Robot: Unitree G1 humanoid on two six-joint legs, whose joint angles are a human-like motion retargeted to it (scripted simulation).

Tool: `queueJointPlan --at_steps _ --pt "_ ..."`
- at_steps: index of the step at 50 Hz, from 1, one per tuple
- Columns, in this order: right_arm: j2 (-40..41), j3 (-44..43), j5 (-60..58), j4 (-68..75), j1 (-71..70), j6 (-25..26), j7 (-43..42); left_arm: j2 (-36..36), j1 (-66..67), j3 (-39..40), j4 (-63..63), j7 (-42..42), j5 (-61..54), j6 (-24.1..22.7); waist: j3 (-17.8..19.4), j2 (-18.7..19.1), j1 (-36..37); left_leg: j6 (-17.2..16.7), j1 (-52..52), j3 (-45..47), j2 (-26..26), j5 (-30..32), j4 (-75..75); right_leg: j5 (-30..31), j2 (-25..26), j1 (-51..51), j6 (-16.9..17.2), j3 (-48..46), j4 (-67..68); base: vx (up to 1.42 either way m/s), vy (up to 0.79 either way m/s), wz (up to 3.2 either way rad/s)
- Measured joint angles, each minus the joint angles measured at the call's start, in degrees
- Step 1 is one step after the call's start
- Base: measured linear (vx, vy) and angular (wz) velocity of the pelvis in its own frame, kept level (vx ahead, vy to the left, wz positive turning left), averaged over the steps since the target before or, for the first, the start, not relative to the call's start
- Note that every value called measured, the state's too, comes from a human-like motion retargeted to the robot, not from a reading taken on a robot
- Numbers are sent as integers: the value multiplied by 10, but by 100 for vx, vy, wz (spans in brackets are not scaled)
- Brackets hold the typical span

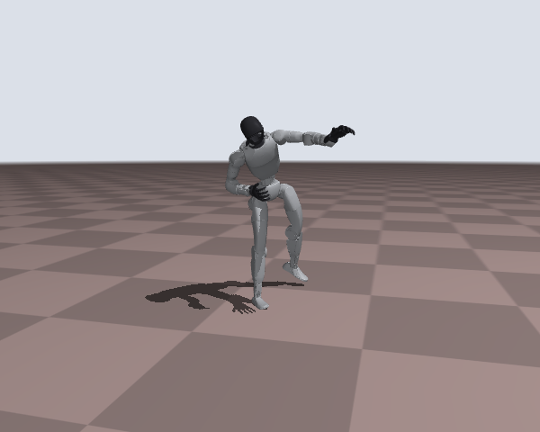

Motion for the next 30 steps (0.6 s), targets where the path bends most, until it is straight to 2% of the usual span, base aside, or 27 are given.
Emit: queueJointPlan --at_steps 2,4,7,12,15,18,20,23,30 --pt "9 -16 -19 -5 26 1 -10 -33 121 78 -172 31 20 -28 5 2 9 0 -1 0 1 -10 -8 4 12 -4 0 4 -10 1 -3 -39" --pt "19 -33 -28 -2 42 1 -12 -78 225 133 -320 27 32 -51 18 2 20 0 -6 12 9 -17 -5 14 30 -16 -9 15 -19 -2 -6 -64" --pt "33 -53 -54 7 59 11 -15 -188 355 171 -494 -6 47 -80 30 4 40 3 -25 62 37 -46 20 29 63 -45 -27 30 -30 -5 -8 -64" --pt "65 -67 -100 8 75 17 -57 -402 487 128 -622 -46 66 -85 30 -34 14 46 -114 145 26 -101 45 53 52 -143 -33 39 -29 -14 4 28" --pt "77 -63 -116 -3 94 18 -93 -519 542 73 -629 -35 41 -87 30 -68 -20 75 -173 213 20 -128 53 61 37 -211 -26 36 -18 -17 7 86" --pt "81 -47 -130 -6 108 30 -113 -606 544 7 -609 -6 8 -92 30 -102 -27 108 -223 301 4 -152 39 76 22 -282 -13 33 -23 -16 9 103" --pt "80 -40 -137 -2 119 33 -130 -640 544 -13 -601 0 -3 -94 30 -124 -28 125 -253 343 -3 -172 28 84 18 -326 0 28 -23 -16 8 96" --pt "65 -34 -139 3 138 31 -156 -658 547 -33 -606 8 -7 -97 30 -143 -23 130 -299 367 0 -193 13 91 21 -377 6 9 -20 -16 6 92" --pt "30 -24 -158 20 121 41 -204 -622 520 -73 -595 -5 -5 -85 30 -154 11 93 -385 258 20 -216 -17 100 27 -388 -2 -86 -40 -11 9 88"
